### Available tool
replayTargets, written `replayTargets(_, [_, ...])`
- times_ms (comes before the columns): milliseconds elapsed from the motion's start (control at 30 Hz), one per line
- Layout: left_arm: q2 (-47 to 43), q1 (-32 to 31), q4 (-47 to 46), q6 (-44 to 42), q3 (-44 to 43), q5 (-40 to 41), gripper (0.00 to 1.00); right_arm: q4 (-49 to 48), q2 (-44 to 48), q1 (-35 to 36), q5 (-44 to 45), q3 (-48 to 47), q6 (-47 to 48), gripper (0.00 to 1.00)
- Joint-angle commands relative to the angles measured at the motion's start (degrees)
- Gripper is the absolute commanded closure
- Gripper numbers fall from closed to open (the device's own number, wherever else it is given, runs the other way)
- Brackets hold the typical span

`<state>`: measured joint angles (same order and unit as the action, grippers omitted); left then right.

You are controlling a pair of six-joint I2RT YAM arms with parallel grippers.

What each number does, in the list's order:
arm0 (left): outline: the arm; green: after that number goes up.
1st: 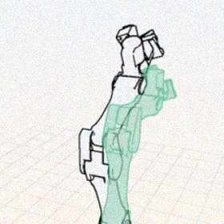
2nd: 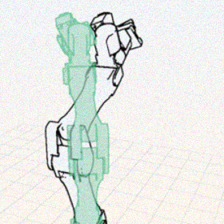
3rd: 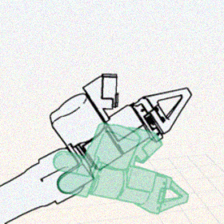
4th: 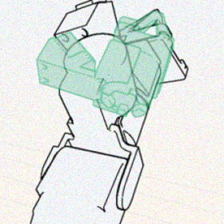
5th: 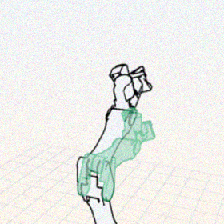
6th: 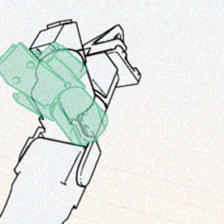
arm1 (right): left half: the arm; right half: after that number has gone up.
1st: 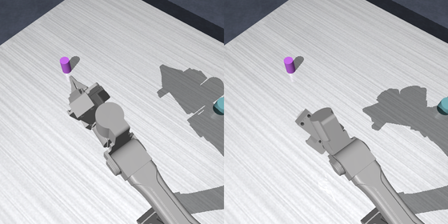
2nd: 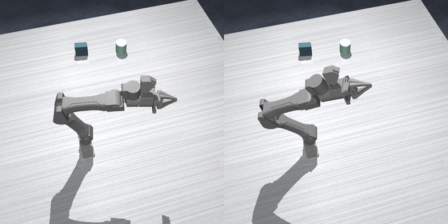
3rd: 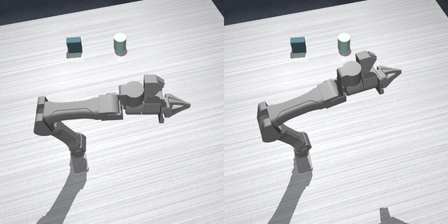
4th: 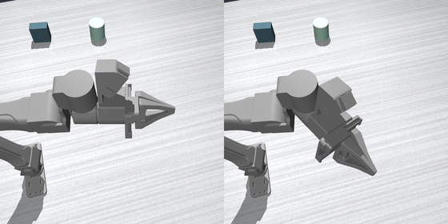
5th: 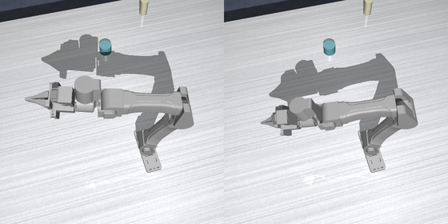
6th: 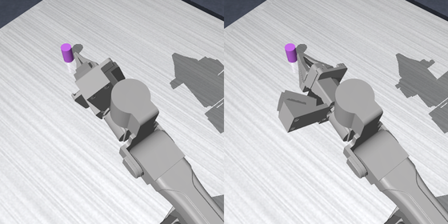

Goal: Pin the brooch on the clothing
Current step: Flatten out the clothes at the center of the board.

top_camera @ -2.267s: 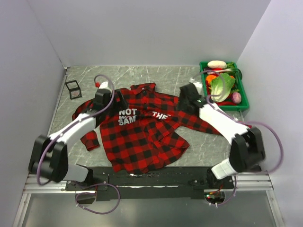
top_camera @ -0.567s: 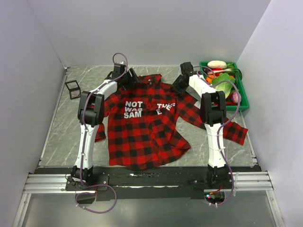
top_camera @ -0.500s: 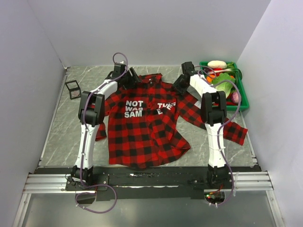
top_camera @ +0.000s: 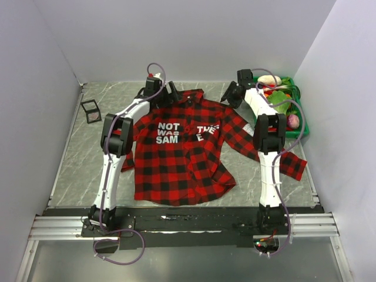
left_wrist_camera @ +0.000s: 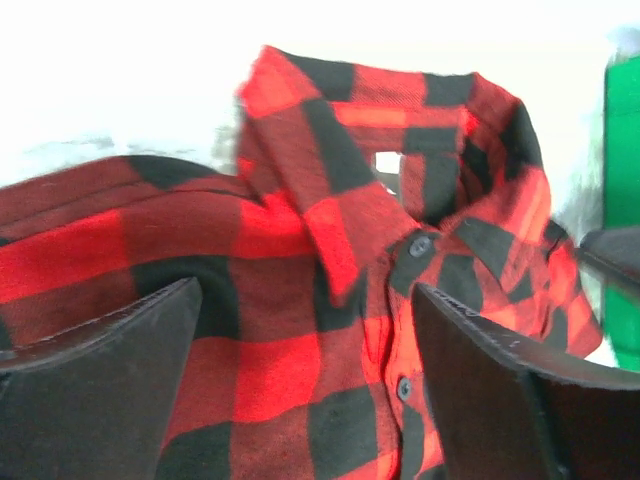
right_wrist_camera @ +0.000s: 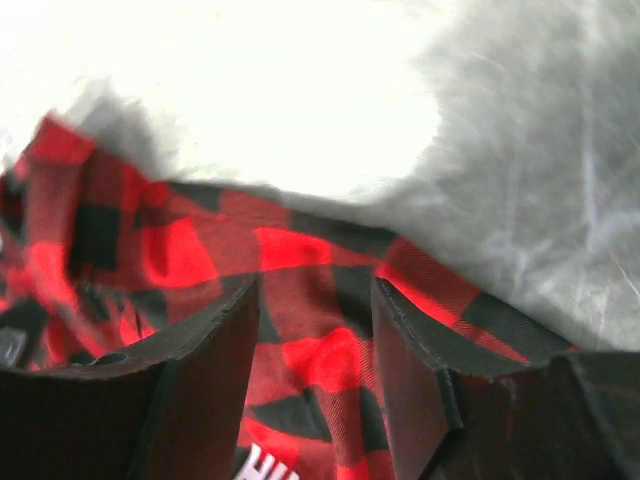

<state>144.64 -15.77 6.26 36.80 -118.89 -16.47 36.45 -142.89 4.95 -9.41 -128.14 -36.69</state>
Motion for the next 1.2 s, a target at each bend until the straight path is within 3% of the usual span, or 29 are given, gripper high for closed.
replayTargets(0, [-10.68,-3.39,-3.71,-7.61,-0.29,1.79,0.01,-5.68,12.97,2.16,-2.45,1.91,13.36,0.41])
replayTargets(233, [-27.54,-7.61,-4.41,-12.19,10.67,11.17,0.04,-9.28,35.11,7.95,6.67,24.22,20.25,0.39])
replayTargets(433, [-47.14,-9.37,-4.78,-8.24,41.57,16.02,0.03,-9.2,50.94,17.18,15.63,46.55,22.01,0.42])
replayTargets(600, [-61.56,-11.47,1.29,-2.18,58.83,19.98,0.0,-5.26,61.14,28.07,22.85,61.93,20.0,0.49])
replayTargets(733, [-70.09,-13.67,7.26,2.74,71.48,21.91,0.05,0.46,65.98,35.73,27.77,69.06,15.96,0.51])
replayTargets(933, [-81.87,-17.54,21.14,10.92,79.77,27.18,0.07,5.04,68.71,43.91,29.1,78.03,8.57,0.55])
replayTargets(1167, [-87.59,-20.35,31.97,19.71,83.38,28.44,0.08,3.82,67.57,45.14,27.61,84.36,7.41,0.59])
